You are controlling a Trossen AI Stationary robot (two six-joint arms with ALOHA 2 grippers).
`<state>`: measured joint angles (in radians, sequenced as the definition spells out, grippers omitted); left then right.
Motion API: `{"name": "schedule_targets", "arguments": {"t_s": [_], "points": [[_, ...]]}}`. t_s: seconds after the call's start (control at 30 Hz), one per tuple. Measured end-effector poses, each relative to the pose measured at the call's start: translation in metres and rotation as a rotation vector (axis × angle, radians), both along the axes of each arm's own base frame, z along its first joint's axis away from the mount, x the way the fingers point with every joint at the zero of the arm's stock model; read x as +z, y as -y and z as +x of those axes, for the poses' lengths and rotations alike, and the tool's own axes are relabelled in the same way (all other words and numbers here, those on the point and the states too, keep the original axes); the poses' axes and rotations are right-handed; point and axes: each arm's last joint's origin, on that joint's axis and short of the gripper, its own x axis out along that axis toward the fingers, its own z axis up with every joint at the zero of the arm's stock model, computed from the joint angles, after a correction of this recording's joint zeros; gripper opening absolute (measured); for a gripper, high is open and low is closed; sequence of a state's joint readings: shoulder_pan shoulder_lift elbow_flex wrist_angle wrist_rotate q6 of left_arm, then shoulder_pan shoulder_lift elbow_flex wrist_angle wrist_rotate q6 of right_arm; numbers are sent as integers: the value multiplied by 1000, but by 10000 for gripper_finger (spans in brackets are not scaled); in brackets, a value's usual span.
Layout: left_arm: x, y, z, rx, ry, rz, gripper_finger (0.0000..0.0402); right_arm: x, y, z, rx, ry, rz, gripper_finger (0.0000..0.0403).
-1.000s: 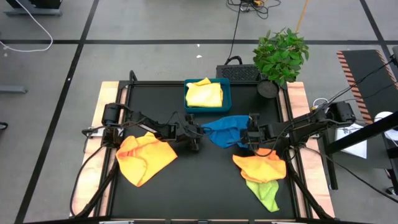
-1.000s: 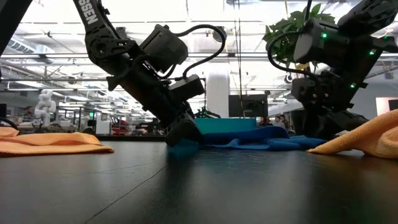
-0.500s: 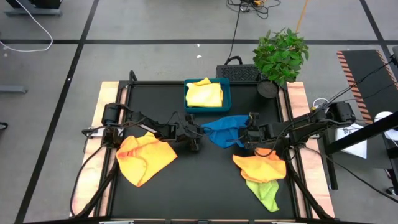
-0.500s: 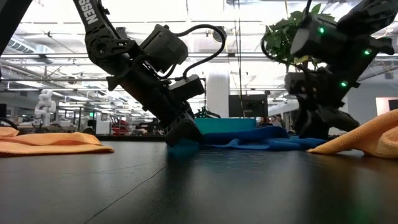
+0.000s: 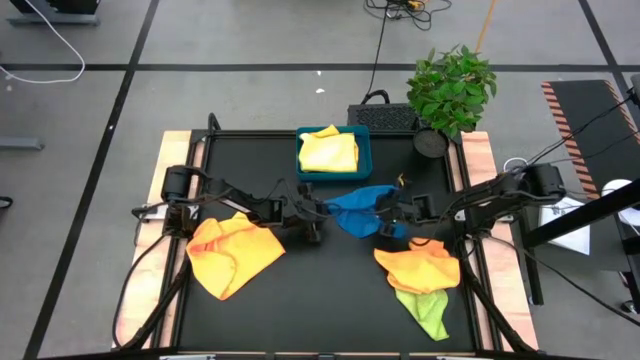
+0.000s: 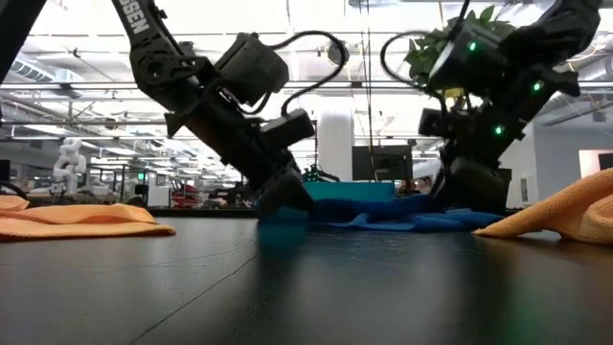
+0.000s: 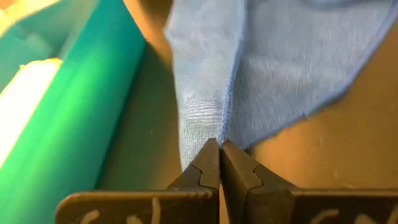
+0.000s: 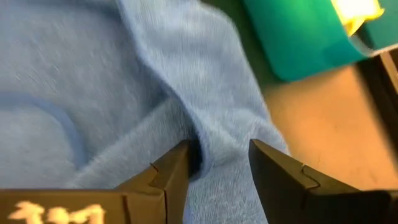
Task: Fold microfiber towels
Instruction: Fold the blue microfiber towel
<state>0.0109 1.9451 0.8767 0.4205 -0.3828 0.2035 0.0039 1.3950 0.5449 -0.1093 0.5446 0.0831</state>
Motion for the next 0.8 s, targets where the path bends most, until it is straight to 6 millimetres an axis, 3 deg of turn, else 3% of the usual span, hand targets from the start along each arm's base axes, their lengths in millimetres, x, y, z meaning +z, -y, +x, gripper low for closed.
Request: {"name": "schedule_targets", "arguments": {"t_s": [0.27,0.8], "points": [[20,1,-4,0,19,-2,2,-14,7,0,-35,-85,-27,157],[69,14,-15,-47,104,29,3,-2,10,-6,-60,-93,-136,137]]}}
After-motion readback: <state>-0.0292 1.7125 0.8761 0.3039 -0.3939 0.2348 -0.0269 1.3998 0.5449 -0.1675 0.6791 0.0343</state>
